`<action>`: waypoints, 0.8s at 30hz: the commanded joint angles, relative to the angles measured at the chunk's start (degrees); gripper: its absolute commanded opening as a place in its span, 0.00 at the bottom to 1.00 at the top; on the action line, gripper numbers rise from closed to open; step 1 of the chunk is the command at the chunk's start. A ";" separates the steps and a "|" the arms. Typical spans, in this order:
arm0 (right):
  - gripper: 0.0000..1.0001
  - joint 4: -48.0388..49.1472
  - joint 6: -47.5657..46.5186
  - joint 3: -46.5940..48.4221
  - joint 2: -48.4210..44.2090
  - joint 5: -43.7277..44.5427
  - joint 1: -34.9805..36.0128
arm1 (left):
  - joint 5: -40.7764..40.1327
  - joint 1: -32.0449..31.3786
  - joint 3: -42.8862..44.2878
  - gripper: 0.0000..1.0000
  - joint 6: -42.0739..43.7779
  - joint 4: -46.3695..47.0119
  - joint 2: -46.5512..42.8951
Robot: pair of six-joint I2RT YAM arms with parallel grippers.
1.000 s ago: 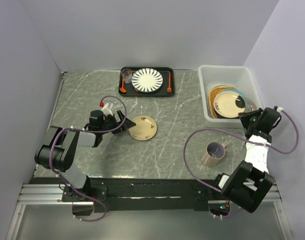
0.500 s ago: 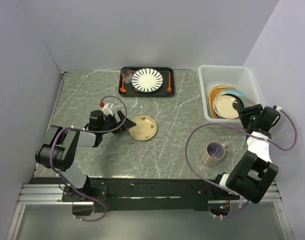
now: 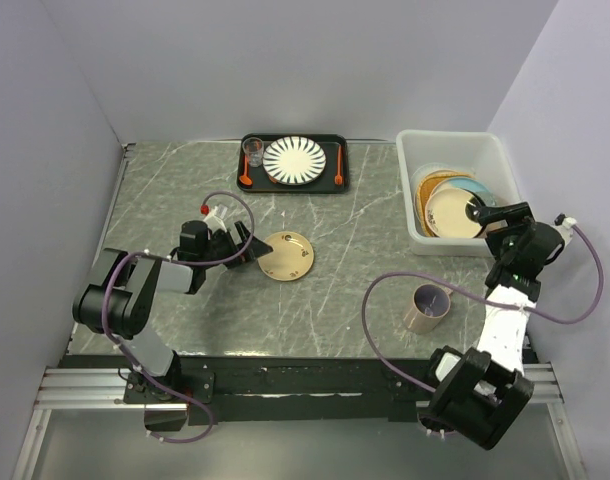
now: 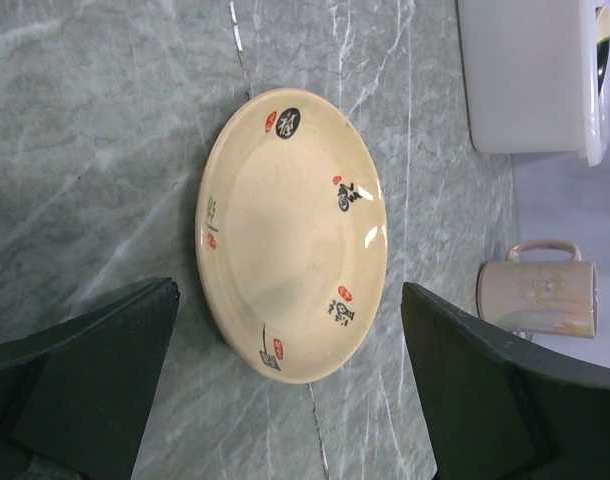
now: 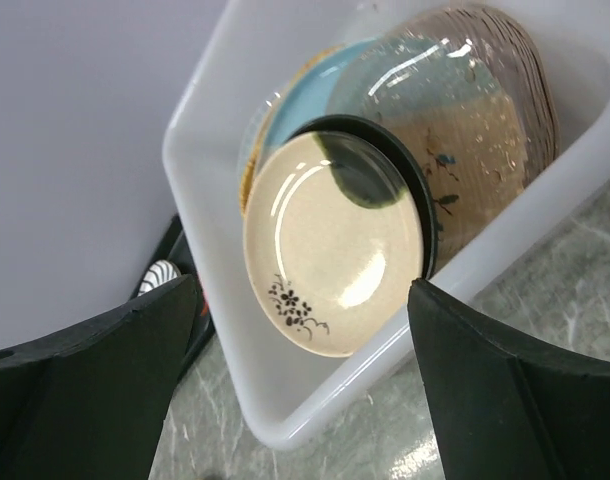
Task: Place the plates into the plastic bin on the countertop
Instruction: Place the plate in the plastic bin, then pick up the plate at the center of the board.
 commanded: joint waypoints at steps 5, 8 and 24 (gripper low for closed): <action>0.93 3.07 -0.18 -0.34 -2.83 -1.37 1.16 | 2.34 0.16 2.74 0.88 -0.85 3.65 3.10; 0.94 3.60 -0.01 -0.34 -2.57 -2.60 3.53 | 1.90 0.16 3.26 0.83 -1.11 4.08 5.30; 0.94 0.62 -0.88 4.66 -2.48 8.29 30.95 | 0.06 -0.01 5.64 0.01 -1.99 6.64 16.46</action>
